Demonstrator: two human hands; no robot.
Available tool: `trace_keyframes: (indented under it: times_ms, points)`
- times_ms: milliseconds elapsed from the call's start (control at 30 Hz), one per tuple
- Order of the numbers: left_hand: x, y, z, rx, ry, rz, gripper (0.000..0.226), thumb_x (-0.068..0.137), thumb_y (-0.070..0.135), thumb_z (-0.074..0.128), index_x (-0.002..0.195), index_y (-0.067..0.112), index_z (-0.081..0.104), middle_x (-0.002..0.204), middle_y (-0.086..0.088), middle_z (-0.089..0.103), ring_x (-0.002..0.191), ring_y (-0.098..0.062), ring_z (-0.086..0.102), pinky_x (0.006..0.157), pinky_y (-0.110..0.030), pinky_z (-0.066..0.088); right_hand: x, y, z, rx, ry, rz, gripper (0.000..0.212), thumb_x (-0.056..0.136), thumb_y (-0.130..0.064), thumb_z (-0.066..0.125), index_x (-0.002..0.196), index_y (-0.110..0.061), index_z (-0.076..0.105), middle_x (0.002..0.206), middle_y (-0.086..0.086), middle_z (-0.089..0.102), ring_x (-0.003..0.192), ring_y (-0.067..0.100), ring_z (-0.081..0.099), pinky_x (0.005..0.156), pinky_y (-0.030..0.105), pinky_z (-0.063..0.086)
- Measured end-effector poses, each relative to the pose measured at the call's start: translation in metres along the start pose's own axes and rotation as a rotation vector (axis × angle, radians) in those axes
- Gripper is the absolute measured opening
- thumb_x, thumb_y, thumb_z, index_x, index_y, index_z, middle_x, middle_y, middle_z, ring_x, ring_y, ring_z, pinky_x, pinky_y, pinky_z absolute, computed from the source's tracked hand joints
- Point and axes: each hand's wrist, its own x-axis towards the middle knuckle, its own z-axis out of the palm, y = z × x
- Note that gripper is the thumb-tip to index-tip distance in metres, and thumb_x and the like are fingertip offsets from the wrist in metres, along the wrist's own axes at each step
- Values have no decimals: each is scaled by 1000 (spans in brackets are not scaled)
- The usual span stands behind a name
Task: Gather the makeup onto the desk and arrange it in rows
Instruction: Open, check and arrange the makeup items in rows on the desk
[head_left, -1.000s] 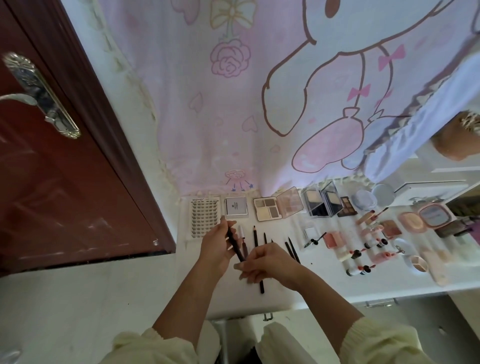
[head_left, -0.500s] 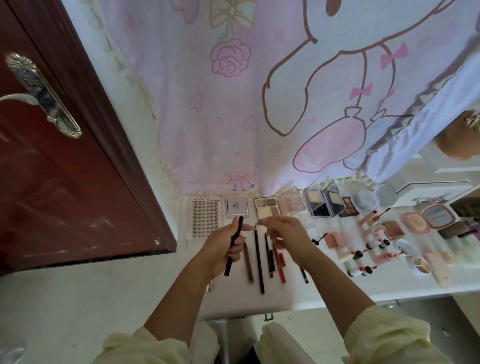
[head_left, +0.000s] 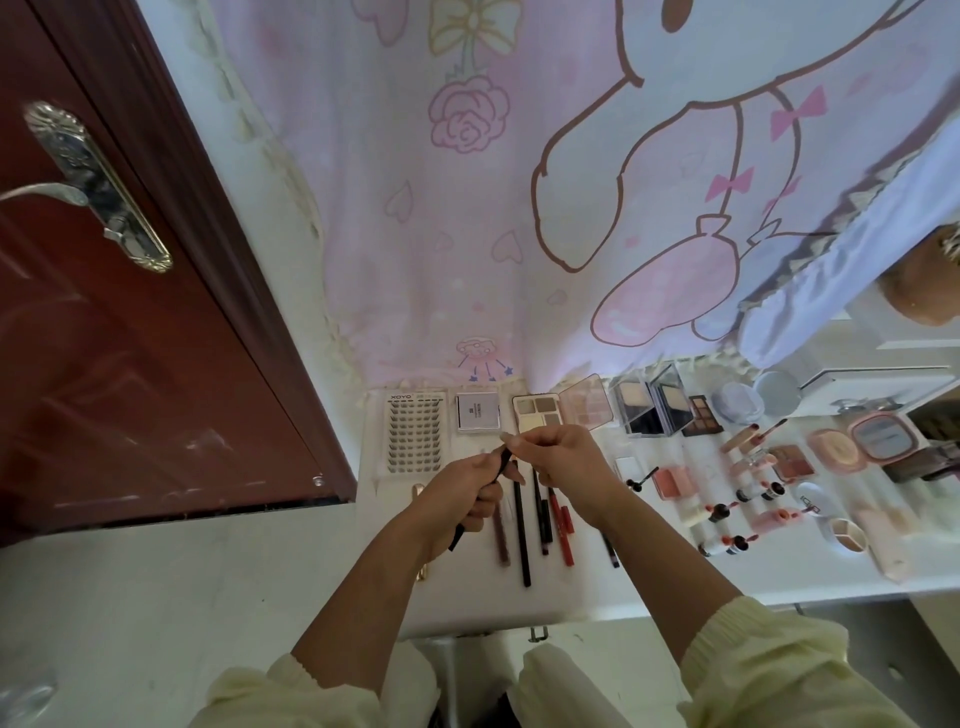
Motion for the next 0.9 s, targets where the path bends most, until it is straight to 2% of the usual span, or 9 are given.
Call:
trace_keyframes:
  times_ms: [100,233,367,533,633,733,800,900]
  points:
    - [2,0,-1,26,-1,-17,37,103,39,35,92,14,60,58,7,27,48,-5,20,44,-16,17,0,3,0,29,-2,11,19,86,-32,71,81,-15,78,63,12,43,53,16,25,51,26,25]
    - [3,1,-1,32,-21,-28,37,102,43,36,92,17,60,59,6,27,49,-6,20,43,-17,17,1,5,-3,55,9,31,17,87,-27,70,82,-13,78,58,6,38,50,13,27,50,23,26]
    - [3,0,0,-5,-27,-49,38,100,46,40,100,15,64,60,6,29,50,-6,22,45,-18,18,2,6,-6,85,16,49,20,87,-24,70,89,-5,76,55,1,42,48,9,29,49,18,30]
    - [3,1,0,-76,-16,-81,45,99,44,45,104,6,68,64,2,49,50,-7,34,44,-17,23,2,4,-5,104,20,92,27,83,-32,74,84,-5,75,61,6,42,53,13,34,55,23,32]
    - [6,2,0,-219,26,-74,40,102,37,42,99,3,64,64,0,49,50,-7,35,41,-17,24,3,5,-3,129,97,127,29,85,-40,70,79,-12,74,59,-1,48,51,10,41,54,22,35]
    - [10,3,-5,-534,171,-21,35,103,31,39,93,4,59,64,-1,48,50,-7,39,38,-16,28,1,9,-2,153,201,152,23,90,-27,65,82,-8,73,58,-1,48,49,10,40,49,19,34]
    - [14,2,-11,-716,257,21,35,103,31,37,91,5,57,66,-2,47,53,-8,39,38,-15,30,-4,12,2,98,124,166,26,91,-24,64,80,-2,74,57,0,48,48,11,40,46,18,31]
    - [21,1,-13,-835,330,54,36,104,30,34,92,5,56,70,-3,44,59,-10,38,40,-16,33,-15,14,16,-78,-171,190,39,90,-40,64,82,-4,76,56,-4,58,51,9,48,47,18,35]
